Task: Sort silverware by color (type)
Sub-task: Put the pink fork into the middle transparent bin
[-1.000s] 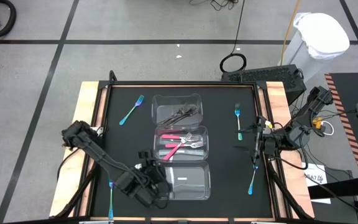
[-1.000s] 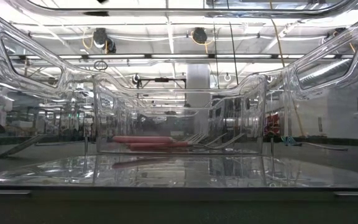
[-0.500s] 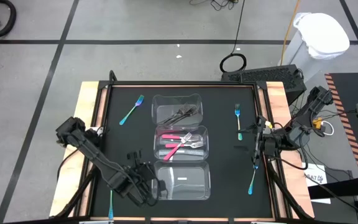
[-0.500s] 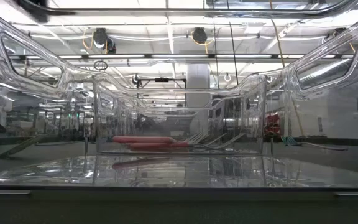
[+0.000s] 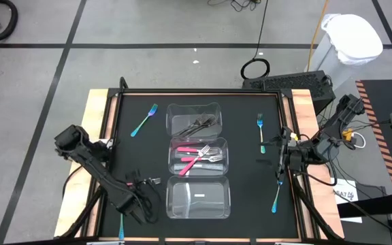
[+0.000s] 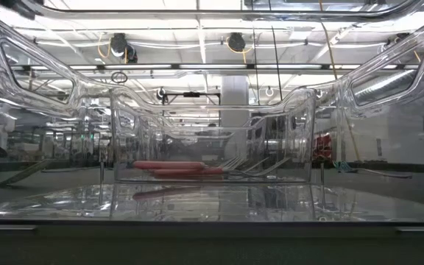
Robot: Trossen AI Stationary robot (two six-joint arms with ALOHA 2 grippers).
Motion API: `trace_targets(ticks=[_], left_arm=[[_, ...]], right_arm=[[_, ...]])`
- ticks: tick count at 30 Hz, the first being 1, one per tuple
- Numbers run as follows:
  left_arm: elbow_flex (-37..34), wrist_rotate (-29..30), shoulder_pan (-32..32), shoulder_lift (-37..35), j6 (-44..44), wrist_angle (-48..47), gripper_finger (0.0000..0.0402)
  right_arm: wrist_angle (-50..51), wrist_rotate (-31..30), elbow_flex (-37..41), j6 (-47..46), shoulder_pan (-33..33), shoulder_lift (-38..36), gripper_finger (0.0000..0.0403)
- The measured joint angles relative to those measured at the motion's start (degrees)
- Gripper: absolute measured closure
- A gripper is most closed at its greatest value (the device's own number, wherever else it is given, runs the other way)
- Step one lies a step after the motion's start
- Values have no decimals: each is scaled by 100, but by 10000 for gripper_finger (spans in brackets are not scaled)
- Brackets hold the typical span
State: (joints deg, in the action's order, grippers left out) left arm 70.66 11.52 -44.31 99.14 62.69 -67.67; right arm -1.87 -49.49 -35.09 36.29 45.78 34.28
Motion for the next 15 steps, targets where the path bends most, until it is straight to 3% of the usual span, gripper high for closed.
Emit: trace_targets(ticks=[8, 15], left_arm=[[-825, -7, -47, -75, -11, 412, 353], [-1070, 117, -47, -79, -319, 773, 283]], right_arm=[[0, 2, -1, 88, 2, 2, 129], [0, 2, -2, 88, 2, 0, 129]])
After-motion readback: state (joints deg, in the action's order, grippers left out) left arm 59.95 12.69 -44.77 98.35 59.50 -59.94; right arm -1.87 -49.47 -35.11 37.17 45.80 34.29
